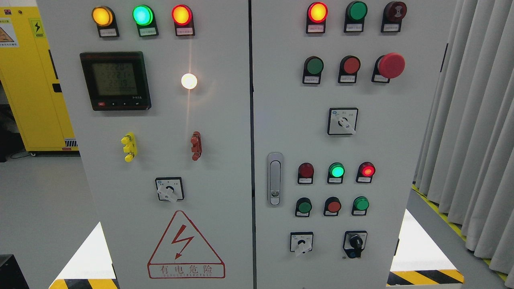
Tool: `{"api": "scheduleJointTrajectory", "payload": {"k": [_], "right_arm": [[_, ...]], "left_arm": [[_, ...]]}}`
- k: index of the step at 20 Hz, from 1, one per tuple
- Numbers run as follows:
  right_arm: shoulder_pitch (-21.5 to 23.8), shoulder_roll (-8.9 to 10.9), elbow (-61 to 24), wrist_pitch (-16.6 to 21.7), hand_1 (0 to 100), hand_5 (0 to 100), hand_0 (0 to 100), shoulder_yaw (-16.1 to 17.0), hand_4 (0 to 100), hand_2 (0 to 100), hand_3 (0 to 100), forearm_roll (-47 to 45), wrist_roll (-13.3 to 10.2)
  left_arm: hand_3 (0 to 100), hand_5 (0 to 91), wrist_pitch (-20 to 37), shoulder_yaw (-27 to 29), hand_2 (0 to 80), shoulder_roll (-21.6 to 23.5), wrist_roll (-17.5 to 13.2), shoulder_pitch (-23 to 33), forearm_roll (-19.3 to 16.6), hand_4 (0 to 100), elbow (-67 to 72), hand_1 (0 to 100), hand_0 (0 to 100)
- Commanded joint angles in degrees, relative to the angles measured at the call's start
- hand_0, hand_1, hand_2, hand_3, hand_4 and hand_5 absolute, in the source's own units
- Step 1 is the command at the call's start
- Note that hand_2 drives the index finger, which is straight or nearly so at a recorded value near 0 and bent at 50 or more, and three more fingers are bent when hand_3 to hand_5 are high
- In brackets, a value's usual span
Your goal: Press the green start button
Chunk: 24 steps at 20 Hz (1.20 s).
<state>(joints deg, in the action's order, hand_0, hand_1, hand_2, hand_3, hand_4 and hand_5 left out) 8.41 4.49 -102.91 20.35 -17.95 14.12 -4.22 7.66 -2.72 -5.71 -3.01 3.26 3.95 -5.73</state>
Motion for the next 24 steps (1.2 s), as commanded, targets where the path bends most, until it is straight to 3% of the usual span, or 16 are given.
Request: {"api": "scheduleJointTrajectory", "payload": {"k": [1,6,17,24], "right_arm": [[-0.9,-1.41,0.0,1.1,83,88,56,7.0,92,0,83,19.4,-2.5],[-5.6,-1.94,0.1,1.0,87,93,59,11.6,94,0,85,32.3,-3.3],[-18.5,-2.11,5.0,-1.1,88,93,60,11.4,92,0,84,37.8,-2.2],[-23.3,-2.29,9.4,-1.1,89,92,64,10.2,92,0,84,39.8,-1.3]], "left_arm": [[0,0.0,0.0,0.0,0.0,0.0,0.0,0.0,0.0,0,0.0,56,12],[0,0.0,0.0,0.0,0.0,0.0,0.0,0.0,0.0,0,0.0,56,12],[0,0.0,0.0,0.0,0.0,0.0,0.0,0.1,0.0,0,0.0,56,12],[0,0.0,0.0,0.0,0.0,0.0,0.0,0.0,0.0,0,0.0,56,12]]}}
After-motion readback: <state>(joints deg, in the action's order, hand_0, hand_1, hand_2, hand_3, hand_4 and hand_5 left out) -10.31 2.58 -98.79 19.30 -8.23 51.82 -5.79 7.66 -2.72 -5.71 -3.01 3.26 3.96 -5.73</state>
